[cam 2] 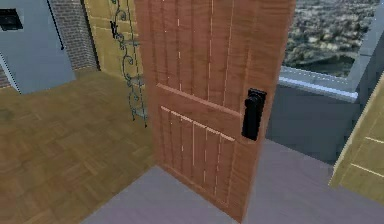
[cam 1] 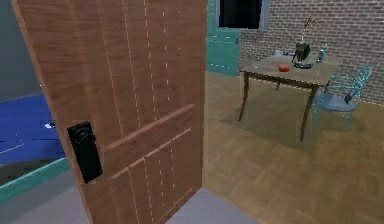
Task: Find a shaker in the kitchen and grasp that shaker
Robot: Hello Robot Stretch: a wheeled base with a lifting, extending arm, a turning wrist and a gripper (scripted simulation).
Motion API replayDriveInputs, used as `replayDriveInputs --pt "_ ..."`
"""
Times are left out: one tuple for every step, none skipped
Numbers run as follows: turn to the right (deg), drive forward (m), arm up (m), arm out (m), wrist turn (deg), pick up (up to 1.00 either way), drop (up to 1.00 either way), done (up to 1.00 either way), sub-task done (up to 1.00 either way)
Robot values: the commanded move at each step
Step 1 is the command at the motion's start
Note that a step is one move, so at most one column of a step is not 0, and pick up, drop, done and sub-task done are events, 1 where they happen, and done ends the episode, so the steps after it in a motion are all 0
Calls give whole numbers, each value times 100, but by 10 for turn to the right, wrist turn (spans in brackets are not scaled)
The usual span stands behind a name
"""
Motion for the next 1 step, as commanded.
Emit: replayDriveInputs --pt "150 0 0 0 0 0 0 0 0"
